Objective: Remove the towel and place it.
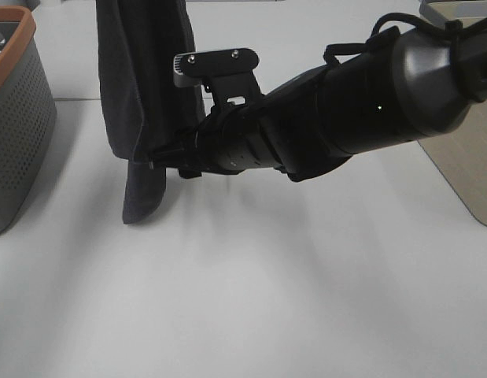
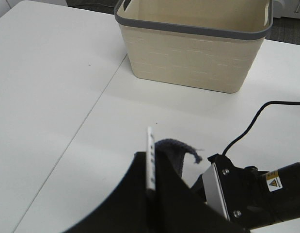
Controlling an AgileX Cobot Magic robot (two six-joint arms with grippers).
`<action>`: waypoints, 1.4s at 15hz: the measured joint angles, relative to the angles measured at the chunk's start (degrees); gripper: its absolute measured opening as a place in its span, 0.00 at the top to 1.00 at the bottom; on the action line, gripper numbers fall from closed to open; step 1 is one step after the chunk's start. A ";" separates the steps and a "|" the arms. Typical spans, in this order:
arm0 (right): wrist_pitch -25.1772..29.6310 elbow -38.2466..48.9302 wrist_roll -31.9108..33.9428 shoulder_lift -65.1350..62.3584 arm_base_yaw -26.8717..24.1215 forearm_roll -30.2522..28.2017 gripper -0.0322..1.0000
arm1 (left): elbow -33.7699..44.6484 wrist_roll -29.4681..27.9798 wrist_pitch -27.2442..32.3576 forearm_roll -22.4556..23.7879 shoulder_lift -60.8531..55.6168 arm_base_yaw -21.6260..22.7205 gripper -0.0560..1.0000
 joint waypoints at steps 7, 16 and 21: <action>-11.86 -1.03 27.22 9.17 0.06 -23.55 0.38 | 0.00 -0.06 0.00 0.00 0.00 0.00 0.95; -14.21 -1.03 31.51 10.66 0.06 -33.86 0.95 | 0.00 -0.29 0.00 -0.29 0.00 0.00 0.95; 4.98 -1.03 30.94 4.58 -5.04 -35.47 0.95 | 0.00 -1.15 0.06 -4.76 0.00 0.00 0.95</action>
